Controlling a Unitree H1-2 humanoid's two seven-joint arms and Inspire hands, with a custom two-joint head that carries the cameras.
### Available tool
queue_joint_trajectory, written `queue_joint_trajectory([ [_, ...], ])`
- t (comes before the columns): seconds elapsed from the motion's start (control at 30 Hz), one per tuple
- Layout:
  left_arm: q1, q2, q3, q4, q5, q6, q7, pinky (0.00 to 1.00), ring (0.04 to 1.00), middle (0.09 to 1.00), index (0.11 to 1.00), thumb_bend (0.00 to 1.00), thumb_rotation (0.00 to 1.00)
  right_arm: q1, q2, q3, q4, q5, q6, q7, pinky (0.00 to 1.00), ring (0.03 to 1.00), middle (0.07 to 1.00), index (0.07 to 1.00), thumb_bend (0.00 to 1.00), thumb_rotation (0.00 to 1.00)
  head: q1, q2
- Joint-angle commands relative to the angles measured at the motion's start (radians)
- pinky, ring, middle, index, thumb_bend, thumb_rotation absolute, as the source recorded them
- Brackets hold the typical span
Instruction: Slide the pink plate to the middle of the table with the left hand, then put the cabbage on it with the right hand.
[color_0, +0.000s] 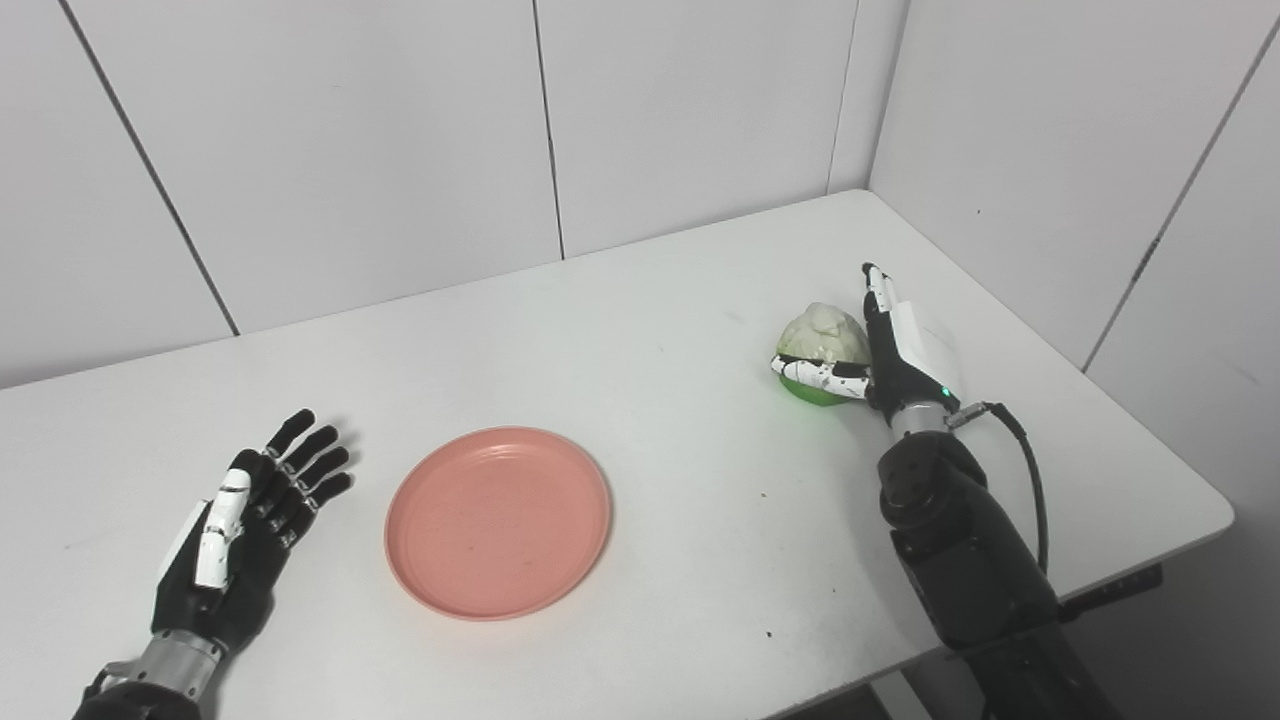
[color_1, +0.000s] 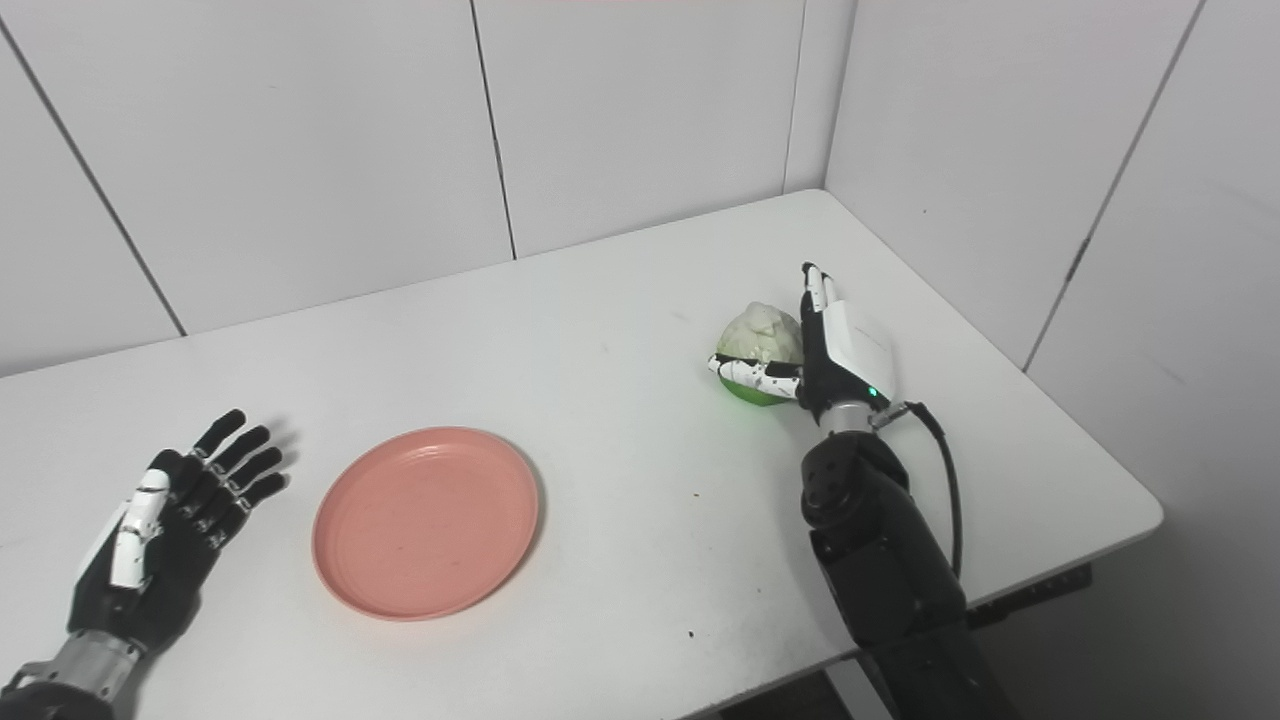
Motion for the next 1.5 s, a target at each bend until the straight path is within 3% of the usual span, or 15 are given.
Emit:
queue_joint_trajectory([
  [0.0, 0.048, 0.009, -0.004, 0.029, 0.004, 0.041, 0.003, 0.88, 0.893, 0.904, 0.896, 0.45, 1.0, -0.044, -0.011, -0.005, -0.021, 0.017, -0.029, -0.026, 0.77, 0.921, 0.989, 1.0, 1.0, 0.44, 0.0, 0.0],
  [0.33, 0.052, 0.008, -0.007, 0.021, 0.007, 0.049, 0.009, 0.88, 0.892, 0.902, 0.89, 0.46, 0.99, -0.043, -0.022, 0.001, 0.007, 0.065, -0.079, -0.06, 0.72, 0.838, 0.892, 0.909, 1.0, 0.26, -0.001, 0.001],
  [0.5, 0.051, 0.007, -0.006, 0.025, 0.002, 0.047, 0.006, 0.88, 0.893, 0.904, 0.894, 0.45, 0.99, -0.04, -0.023, 0.003, 0.005, 0.078, -0.084, -0.076, 0.68, 0.757, 0.782, 0.783, 1.0, 0.1, -0.001, 0.001],
  [0.57, 0.051, 0.006, -0.007, 0.021, 0.007, 0.051, 0.013, 0.88, 0.891, 0.902, 0.892, 0.45, 0.98, -0.039, -0.03, 0.013, 0.002, 0.07, -0.074, -0.073, 0.6, 0.68, 0.717, 0.72, 0.98, 0.07, -0.001, 0.001],
  [0.67, 0.053, 0.006, -0.008, 0.016, 0.008, 0.053, 0.015, 0.88, 0.892, 0.902, 0.893, 0.46, 0.99, -0.039, -0.04, 0.034, 0.009, 0.045, -0.05, -0.071, 0.5, 0.55, 0.603, 0.59, 0.89, 0.01, -0.001, 0.001],
  [0.7, 0.052, 0.006, -0.008, 0.019, 0.005, 0.05, 0.011, 0.88, 0.892, 0.902, 0.893, 0.46, 0.99, -0.04, -0.044, 0.042, 0.012, 0.035, -0.043, -0.07, 0.5, 0.55, 0.603, 0.59, 0.89, 0.01, -0.001, 0.001],
  [0.73, 0.052, 0.007, -0.009, 0.019, 0.004, 0.048, 0.007, 0.88, 0.894, 0.904, 0.896, 0.46, 0.99, -0.04, -0.048, 0.051, 0.014, 0.025, -0.032, -0.067, 0.48, 0.533, 0.586, 0.53, 0.67, 0.08, 0.007, 0.003],
  [0.8, 0.053, 0.009, -0.01, 0.018, 0.003, 0.048, 0.004, 0.89, 0.896, 0.907, 0.897, 0.46, 0.99, -0.041, -0.05, 0.061, 0.017, 0.016, -0.016, -0.064, 0.43, 0.493, 0.556, 0.497, 0.56, 0.12, 0.012, 0.004],
  [0.83, 0.054, 0.009, -0.011, 0.013, 0.006, 0.052, 0.007, 0.88, 0.896, 0.908, 0.897, 0.46, 0.99, -0.041, -0.048, 0.063, 0.019, 0.013, -0.014, -0.07, 0.39, 0.458, 0.519, 0.487, 0.54, 0.05, 0.012, 0.004],
  [0.93, 0.056, 0.007, -0.013, 0.004, 0.008, 0.058, 0.014, 0.88, 0.897, 0.907, 0.896, 0.46, 0.98, -0.042, -0.039, 0.058, 0.023, 0.011, -0.014, -0.089, 0.36, 0.425, 0.484, 0.488, 0.53, 0.0, 0.011, 0.003],
  [1.1, 0.055, 0.006, -0.013, 0.009, 0.004, 0.053, 0.012, 0.89, 0.899, 0.909, 0.899, 0.45, 0.99, -0.044, -0.028, 0.05, 0.022, 0.018, -0.027, -0.113, 0.38, 0.447, 0.496, 0.479, 0.53, 0.0, 0.012, 0.001],
  [1.47, 0.059, 0.0, -0.019, 0.0, 0.011, 0.052, 0.019, 0.88, 0.896, 0.906, 0.897, 0.46, 0.98, -0.041, -0.01, 0.046, -0.052, 0.009, -0.03, -0.133, 0.3, 0.383, 0.439, 0.519, 0.53, 0.0, 0.035, -0.003],
])
